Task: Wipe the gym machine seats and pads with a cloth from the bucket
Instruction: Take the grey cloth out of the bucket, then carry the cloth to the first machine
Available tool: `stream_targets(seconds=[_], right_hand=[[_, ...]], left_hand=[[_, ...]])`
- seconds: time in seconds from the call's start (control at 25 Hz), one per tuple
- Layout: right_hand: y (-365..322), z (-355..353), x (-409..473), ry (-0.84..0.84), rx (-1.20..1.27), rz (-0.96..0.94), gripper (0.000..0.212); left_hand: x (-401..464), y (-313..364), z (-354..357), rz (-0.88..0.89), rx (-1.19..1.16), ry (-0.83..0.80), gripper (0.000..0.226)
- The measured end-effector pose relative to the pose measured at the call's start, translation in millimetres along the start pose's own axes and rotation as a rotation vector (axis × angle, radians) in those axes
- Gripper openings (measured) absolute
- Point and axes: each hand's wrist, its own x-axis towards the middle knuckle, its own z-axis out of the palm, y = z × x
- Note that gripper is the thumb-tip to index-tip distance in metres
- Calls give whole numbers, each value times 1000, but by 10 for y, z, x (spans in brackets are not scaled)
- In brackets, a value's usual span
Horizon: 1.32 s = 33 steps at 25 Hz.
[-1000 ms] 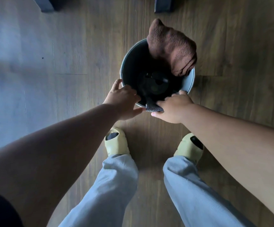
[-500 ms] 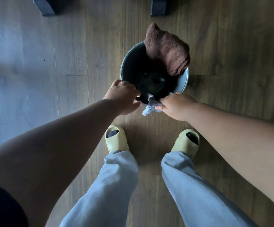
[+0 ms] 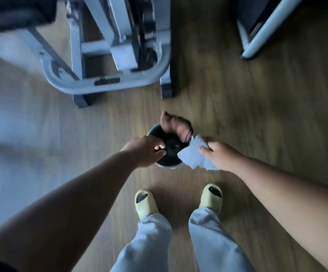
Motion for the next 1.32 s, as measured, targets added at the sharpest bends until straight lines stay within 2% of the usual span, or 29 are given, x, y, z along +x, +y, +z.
stream_targets(seconds=[0.28,0.52,0.68,1.0,1.08,1.16,1.24,1.28,1.32], right_hand=[[-494,-961,-1517,282,306,106,37],[-237,-1678,-2742,484,463,66,30],[448,-2162,-3368,582,454,81,34],[2670,-3179,-4620,756,348,158,39],[3133,-3415,-4928,829,357,192,31],[3595,-3589,-5130,892,451,247,9],[3967,-3732,-5213,928,562,238,53],[4157,-3804,-5206,924,597,211,58],[4297,-3912,-5218,929,619,199,53]], left_hand=[[-712,945,-1503,213,33,112,31],[-946,2369,-2320,446,227,175,30],[-908,3573,-2328,563,306,167,29],[-664,6316,-1609,707,339,118,29],[-612,6953,-1453,743,357,82,28],[-549,7549,-1309,794,371,52,26],[-458,8045,-1225,842,401,30,25],[-384,8255,-1198,860,417,18,25],[-265,8477,-1172,876,427,1,25]])
